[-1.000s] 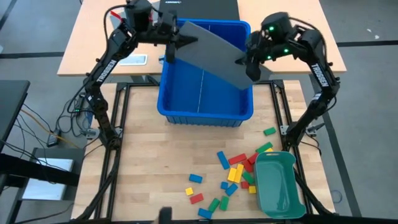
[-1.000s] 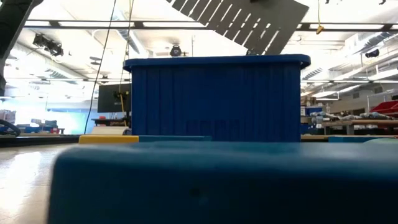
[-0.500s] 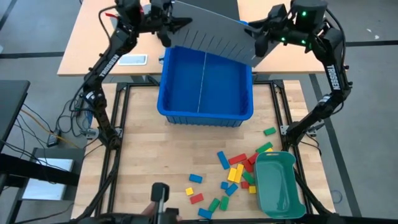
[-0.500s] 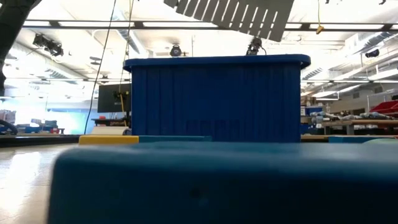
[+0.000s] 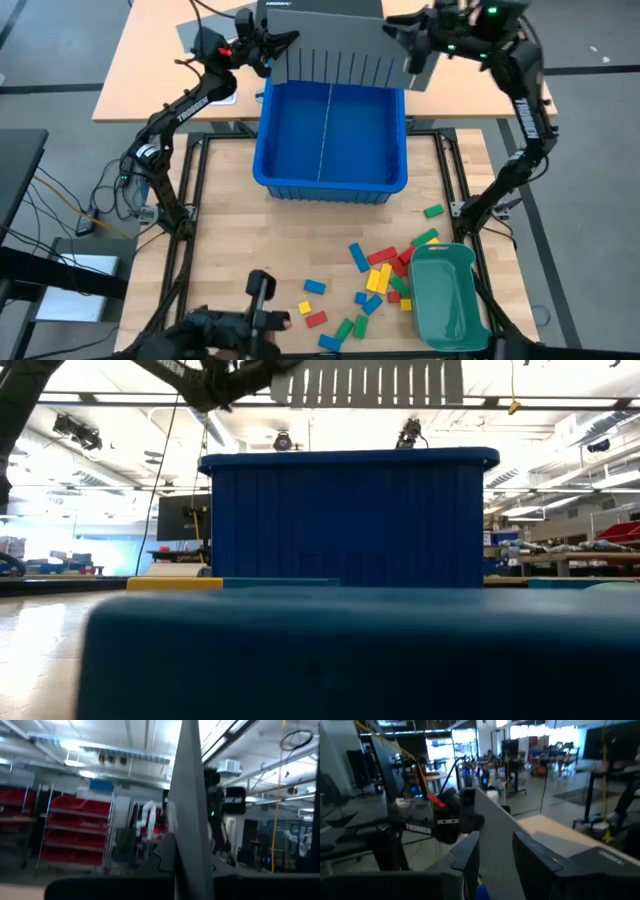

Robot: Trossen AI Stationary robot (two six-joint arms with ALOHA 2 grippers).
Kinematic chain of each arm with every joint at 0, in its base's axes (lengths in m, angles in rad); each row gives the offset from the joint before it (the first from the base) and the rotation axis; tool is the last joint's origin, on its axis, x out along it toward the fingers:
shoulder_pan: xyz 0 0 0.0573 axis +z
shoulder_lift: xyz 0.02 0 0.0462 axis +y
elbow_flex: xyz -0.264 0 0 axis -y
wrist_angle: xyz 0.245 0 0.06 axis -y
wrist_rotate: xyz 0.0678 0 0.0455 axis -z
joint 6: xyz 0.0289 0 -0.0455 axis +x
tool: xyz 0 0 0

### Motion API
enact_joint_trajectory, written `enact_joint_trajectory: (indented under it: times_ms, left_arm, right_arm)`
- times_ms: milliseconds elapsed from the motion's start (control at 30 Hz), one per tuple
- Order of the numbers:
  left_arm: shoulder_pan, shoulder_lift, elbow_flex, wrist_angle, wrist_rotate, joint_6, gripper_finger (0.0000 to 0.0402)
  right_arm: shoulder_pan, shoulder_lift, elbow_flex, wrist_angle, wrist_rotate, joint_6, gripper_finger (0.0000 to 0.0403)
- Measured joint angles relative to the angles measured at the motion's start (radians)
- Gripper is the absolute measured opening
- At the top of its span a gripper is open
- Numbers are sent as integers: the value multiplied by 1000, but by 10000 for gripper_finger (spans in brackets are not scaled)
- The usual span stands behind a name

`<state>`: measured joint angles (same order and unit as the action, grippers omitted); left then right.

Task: Sort Items/Unsort Items

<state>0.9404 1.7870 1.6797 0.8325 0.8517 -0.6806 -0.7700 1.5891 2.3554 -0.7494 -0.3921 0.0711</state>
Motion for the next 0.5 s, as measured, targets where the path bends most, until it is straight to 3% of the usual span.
enact_joint_trajectory:
  times_ms: [267,500]
  left_arm:
    - [87,0,-113,-80,102,90,16]
    - [108,-1,-158,-130,108,235,16]
  right_arm:
    - [-3,82,-2,-43,-19,-21,130]
    - [-37,95,-2,-193,177,-126,148]
